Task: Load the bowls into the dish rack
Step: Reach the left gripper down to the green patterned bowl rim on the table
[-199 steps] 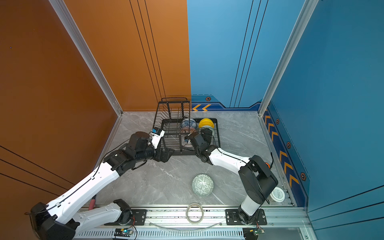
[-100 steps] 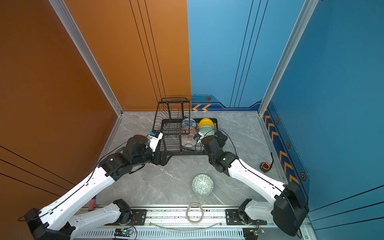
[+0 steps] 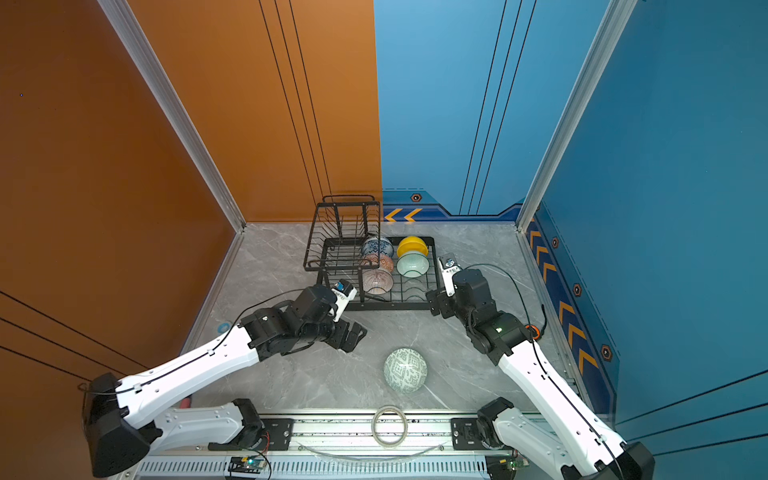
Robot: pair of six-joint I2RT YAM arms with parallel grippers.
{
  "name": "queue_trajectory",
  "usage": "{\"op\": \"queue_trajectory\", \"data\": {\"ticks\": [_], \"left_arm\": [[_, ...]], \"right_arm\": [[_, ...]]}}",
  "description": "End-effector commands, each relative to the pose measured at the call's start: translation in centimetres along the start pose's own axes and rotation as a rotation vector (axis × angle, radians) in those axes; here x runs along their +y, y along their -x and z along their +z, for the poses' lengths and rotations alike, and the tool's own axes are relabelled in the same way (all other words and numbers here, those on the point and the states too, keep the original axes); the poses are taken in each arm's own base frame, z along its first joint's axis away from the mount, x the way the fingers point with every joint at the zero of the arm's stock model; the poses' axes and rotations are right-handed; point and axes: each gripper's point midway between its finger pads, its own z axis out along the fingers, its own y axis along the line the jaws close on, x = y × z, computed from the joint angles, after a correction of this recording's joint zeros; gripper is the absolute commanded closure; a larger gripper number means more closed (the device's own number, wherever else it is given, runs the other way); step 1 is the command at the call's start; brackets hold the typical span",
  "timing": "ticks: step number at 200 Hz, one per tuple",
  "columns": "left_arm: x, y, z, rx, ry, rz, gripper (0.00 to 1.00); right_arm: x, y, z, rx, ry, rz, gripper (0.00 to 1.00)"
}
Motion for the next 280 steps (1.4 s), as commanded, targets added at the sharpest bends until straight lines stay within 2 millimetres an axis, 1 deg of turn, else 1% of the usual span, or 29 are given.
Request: {"op": "queue_trajectory", "data": {"ticks": [1, 12, 14, 17, 57, 83, 132, 167, 210, 240, 280], "left_arm": [[-0.3, -0.6, 0.9, 0.057, 0.018, 0.032, 0.02], [-0.6, -1.4, 1.8, 0.096, 0.011, 0.037, 0.02], [-1.0, -0.6, 1.6, 0.081, 0.001, 0.039, 0.02], [-1.3, -0.4, 1.6, 0.082, -0.005, 0.042, 0.02], [-3.0, -1.1, 4.3, 0.159, -0.047, 0.072, 0.02], [-4.6, -0.9, 5.7, 0.167, -0.11, 0.072, 0.02], [-6.9, -2.1, 8.1, 0.233, -0.171, 0.094, 0.02], [-8.3, -2.7, 9.2, 0.264, -0.198, 0.112, 0.02], [-9.4, -3.4, 10.9, 0.293, -0.217, 0.1, 0.02], [-9.5, -3.9, 11.8, 0.313, -0.207, 0.084, 0.02], [-9.5, -4.1, 12.5, 0.326, -0.193, 0.078, 0.01]], "right_arm": [[1.3, -1.0, 0.0, 0.079, 0.114, 0.127, 0.0], [1.2, -1.2, 0.3, 0.107, 0.123, 0.141, 0.0], [1.3, -1.2, 0.4, 0.111, 0.125, 0.143, 0.0], [1.3, -1.3, 0.5, 0.12, 0.128, 0.144, 0.0], [1.8, -1.4, 1.6, 0.183, 0.159, 0.146, 0.0], [1.9, -1.4, 2.1, 0.197, 0.16, 0.138, 0.0], [1.9, -1.5, 2.4, 0.205, 0.156, 0.125, 0.0], [1.8, -1.8, 2.4, 0.211, 0.154, 0.126, 0.0], [1.8, -2.1, 2.5, 0.216, 0.154, 0.119, 0.0], [1.7, -2.2, 2.3, 0.213, 0.152, 0.116, 0.0], [1.7, -2.3, 2.2, 0.209, 0.151, 0.117, 0.0]]}}
